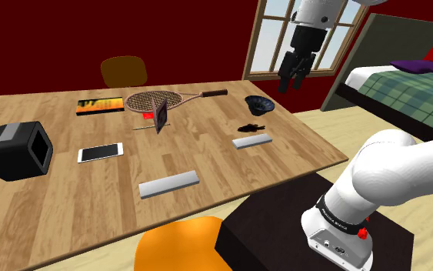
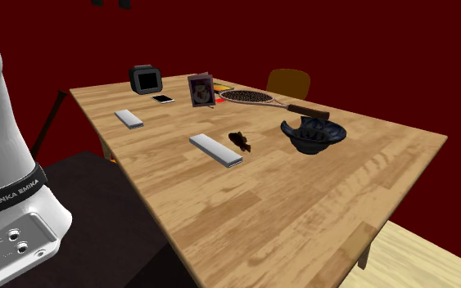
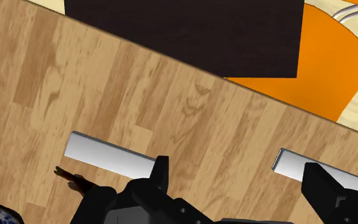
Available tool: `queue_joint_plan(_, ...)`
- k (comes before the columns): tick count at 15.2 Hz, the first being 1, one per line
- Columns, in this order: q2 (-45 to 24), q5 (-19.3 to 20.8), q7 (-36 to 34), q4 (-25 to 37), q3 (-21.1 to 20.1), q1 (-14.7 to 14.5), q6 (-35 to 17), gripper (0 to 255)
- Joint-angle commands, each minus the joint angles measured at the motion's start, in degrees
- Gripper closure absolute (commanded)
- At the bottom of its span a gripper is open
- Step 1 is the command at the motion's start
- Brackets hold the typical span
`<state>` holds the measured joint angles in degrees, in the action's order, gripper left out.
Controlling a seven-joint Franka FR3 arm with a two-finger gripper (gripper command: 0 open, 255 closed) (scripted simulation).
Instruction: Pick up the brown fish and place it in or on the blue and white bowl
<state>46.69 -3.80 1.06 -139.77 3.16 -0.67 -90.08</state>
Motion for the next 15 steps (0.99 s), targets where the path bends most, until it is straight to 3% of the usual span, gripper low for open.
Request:
queue_joint_plan(1,0.0,0.0,0.0,0.0,0.0,0.0,0.0,0)
queue_joint_plan(8,-5.4,6.3,15.3,-5.5,8.1,-0.2,-10.0,0)
queue_joint_plan(15,-16.6,10.6,30.4,-6.4,16.3,-1.3,-21.6,0)
